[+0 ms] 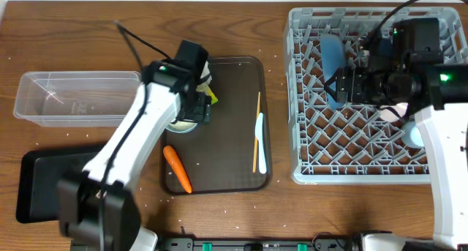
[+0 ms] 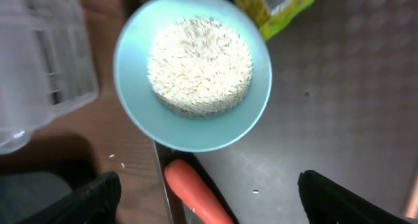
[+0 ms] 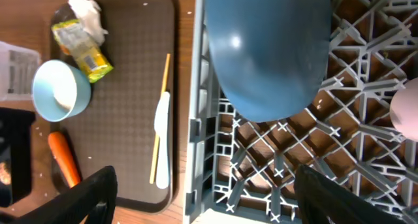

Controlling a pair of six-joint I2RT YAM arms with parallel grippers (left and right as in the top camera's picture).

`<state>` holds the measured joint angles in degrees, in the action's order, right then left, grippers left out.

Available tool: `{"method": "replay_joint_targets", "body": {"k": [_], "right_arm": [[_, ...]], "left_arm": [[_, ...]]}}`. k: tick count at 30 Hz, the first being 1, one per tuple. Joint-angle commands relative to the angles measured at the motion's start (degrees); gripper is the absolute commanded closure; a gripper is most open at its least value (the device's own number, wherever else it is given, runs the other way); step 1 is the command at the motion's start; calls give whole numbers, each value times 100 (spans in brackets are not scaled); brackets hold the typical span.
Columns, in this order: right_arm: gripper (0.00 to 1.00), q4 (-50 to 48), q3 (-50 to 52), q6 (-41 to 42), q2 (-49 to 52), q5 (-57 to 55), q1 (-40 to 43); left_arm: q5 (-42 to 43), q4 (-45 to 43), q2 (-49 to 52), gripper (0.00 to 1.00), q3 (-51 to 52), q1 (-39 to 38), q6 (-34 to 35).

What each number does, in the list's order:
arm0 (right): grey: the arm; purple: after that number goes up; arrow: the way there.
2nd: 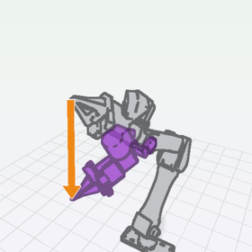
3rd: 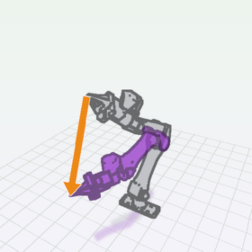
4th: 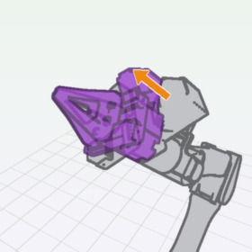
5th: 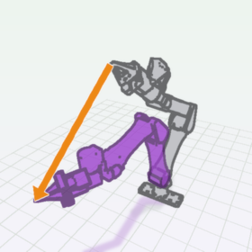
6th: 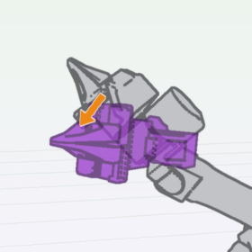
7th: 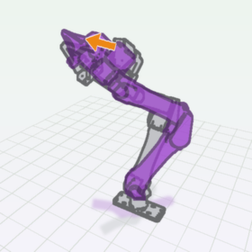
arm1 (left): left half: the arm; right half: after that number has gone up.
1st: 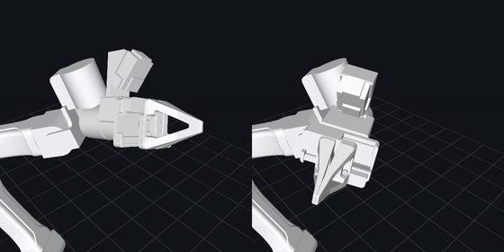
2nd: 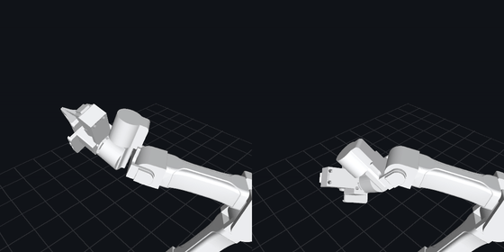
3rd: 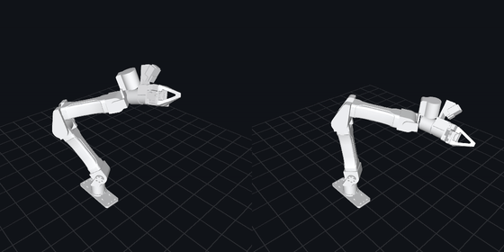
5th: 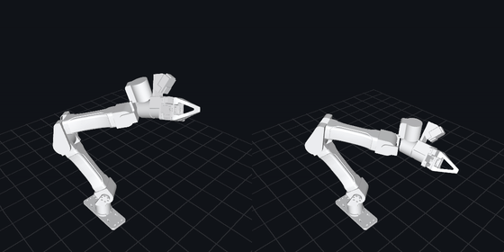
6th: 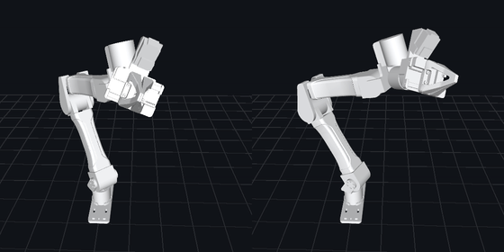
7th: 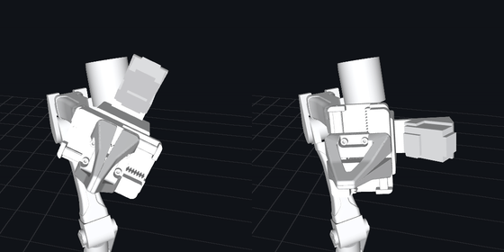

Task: Sort waste into correct bins and load items into the dishwasher rack
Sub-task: 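Grasp the light-blue bowl rim with the left gripper and lift it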

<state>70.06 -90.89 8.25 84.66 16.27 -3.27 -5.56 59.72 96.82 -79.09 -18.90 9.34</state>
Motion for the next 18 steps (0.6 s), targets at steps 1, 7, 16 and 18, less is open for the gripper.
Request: {"method": "replay_joint_targets", "body": {"k": [1,7,16,18], "right_arm": [[23,7,-11,92,94,-83,-59],[23,-4,-11,92,181,-83,-87],[21,-2,-11,92,186,-85,-94],[21,-4,-11,92,186,-85,-94]], "left_arm": [[-92,-140,326,14,48,17,-275],[380,-778,822,30,83,-11,-529],[365,-1126,1174,49,151,-81,-568],[367,-1141,1303,57,175,-83,-566]]}}
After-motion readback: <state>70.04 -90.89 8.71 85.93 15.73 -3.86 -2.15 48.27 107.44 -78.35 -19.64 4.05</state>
